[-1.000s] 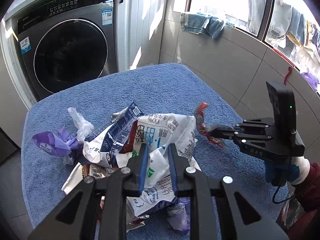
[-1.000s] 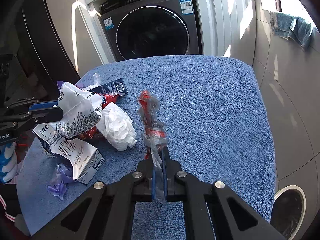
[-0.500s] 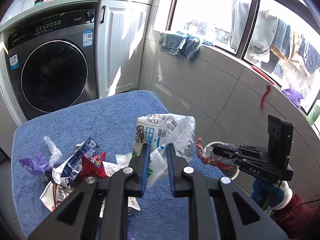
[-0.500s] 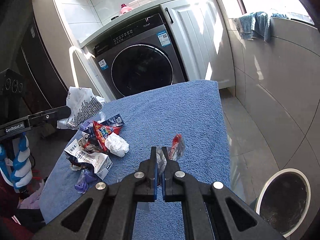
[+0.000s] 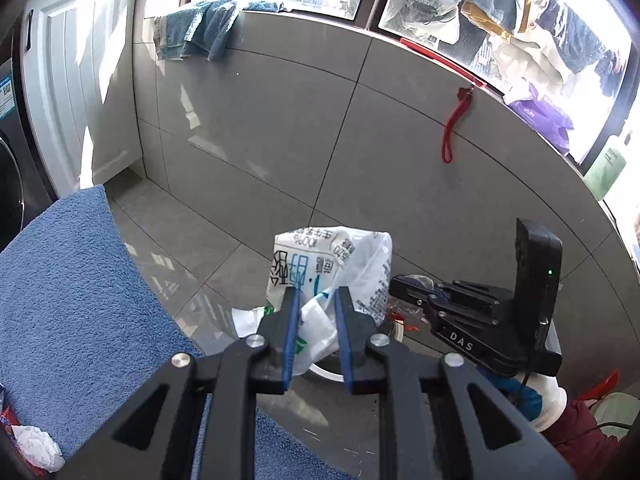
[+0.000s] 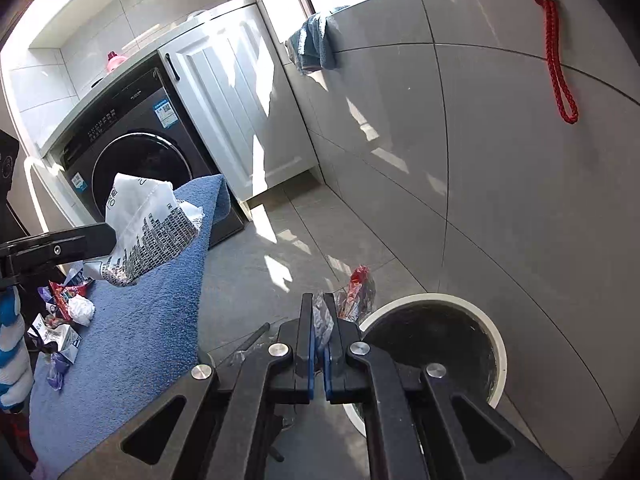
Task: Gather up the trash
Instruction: 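Carry both held items to the black bin and open both tools over it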
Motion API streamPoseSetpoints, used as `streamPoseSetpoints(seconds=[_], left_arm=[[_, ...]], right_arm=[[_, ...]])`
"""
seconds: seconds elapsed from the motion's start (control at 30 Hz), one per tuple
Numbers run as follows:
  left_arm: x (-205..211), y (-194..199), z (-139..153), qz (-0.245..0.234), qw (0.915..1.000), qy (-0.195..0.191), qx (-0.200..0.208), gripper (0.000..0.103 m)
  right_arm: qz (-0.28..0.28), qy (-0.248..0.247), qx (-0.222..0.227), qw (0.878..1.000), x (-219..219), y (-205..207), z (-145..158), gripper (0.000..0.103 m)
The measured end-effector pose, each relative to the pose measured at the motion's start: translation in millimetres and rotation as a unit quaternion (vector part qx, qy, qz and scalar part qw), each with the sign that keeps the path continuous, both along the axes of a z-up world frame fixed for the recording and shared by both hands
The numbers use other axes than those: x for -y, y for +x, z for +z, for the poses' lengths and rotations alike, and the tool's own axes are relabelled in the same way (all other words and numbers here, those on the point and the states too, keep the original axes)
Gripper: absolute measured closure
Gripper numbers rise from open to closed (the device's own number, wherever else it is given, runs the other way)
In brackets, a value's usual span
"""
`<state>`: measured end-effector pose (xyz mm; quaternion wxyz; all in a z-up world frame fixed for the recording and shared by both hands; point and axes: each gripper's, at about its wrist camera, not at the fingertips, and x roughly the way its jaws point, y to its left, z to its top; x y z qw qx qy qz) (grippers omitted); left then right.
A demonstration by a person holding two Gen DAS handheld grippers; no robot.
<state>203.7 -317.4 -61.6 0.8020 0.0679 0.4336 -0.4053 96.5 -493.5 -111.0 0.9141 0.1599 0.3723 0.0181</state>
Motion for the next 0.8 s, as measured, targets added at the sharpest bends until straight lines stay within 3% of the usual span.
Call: streamPoseSetpoints(seconds=[0.07, 0.13, 0.2, 0.3, 0.4, 0.57, 0.8], left_arm=[[24.1, 4.6, -10.1, -0.006, 1.0000, 0.000, -0.007, 0.083], [45.1, 11.1, -21.5, -0.012, 0.9996, -0.004, -0.026, 0.082], [62.5, 18.3, -32.1, -0.024, 0.9981, -0.014, -0.055, 0.077], [79.9, 23.3, -43.3, -0.031, 0.9960, -0.025, -0.080, 0.064], [80.1, 21.4, -43.7, -0.035, 0.9946, -0.035, -0.092, 0.063], [59.1, 4.9, -28.8, -0.027, 0.9977, -0.029, -0.055, 0.063], [-15.0, -27.4, 11.1, 0.028, 0.9989, -0.037, 0.005, 0.063]], right_arm=[[-0.023, -0.005, -0.013, 1.000, 19.4, 3.4, -13.4, 0.097], [-0.046, -0.009, -0.028, 0.998, 34.9, 6.9, -26.3, 0.086], [-0.071, -0.017, -0.042, 0.996, 48.4, 7.0, -36.8, 0.057], [-0.099, -0.024, -0.056, 0.993, 63.9, -1.8, -46.6, 0.057], [-0.116, -0.022, -0.063, 0.991, 72.4, -18.0, -49.7, 0.057], [-0.114, -0.028, -0.062, 0.991, 68.6, -36.9, -43.1, 0.057], [-0.063, -0.037, -0.017, 0.997, 23.7, -36.6, 5.6, 0.057]])
